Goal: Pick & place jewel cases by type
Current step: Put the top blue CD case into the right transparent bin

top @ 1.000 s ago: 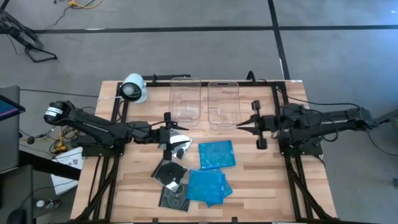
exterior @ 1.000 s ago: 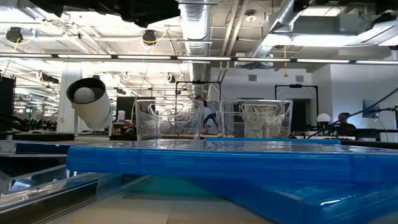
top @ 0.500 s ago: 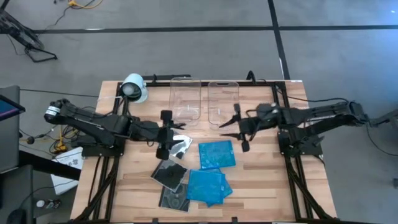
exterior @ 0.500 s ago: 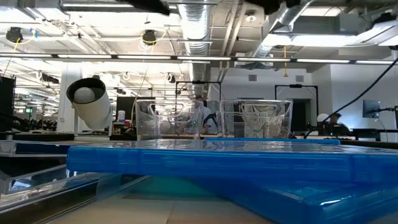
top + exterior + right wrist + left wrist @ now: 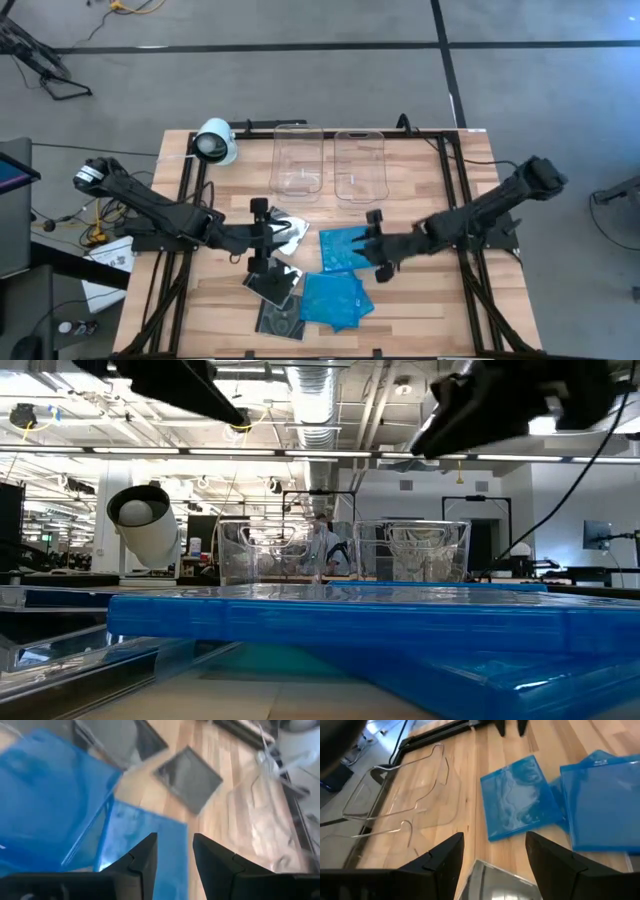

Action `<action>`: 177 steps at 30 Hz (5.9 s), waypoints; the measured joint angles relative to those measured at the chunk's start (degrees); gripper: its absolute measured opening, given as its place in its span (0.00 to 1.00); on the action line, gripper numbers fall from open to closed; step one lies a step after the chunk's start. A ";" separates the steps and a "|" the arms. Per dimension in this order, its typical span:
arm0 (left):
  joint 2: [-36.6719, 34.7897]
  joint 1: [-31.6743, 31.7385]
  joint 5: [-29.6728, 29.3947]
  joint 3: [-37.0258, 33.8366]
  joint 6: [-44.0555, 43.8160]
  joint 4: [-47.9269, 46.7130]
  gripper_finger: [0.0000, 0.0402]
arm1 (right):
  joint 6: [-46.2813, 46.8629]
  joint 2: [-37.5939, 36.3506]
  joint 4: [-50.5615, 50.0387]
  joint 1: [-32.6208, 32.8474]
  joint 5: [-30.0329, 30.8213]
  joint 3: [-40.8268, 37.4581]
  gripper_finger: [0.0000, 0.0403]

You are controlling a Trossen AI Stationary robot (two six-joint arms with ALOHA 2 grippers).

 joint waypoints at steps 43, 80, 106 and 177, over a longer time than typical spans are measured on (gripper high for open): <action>10.10 0.10 7.60 -4.93 2.28 23.62 0.52 | 38.55 21.28 -19.71 18.06 19.69 4.39 0.30; 23.97 6.00 10.47 1.47 18.39 13.96 0.52 | 80.64 -12.16 -8.91 -0.33 -6.33 -16.83 0.29; 40.07 9.34 18.26 15.07 -5.56 1.49 0.52 | 84.64 -10.97 5.37 -4.05 -10.26 -25.77 0.29; 40.65 9.49 17.11 15.28 -6.64 4.41 0.52 | 62.61 -13.03 22.86 1.61 -2.06 -25.77 0.09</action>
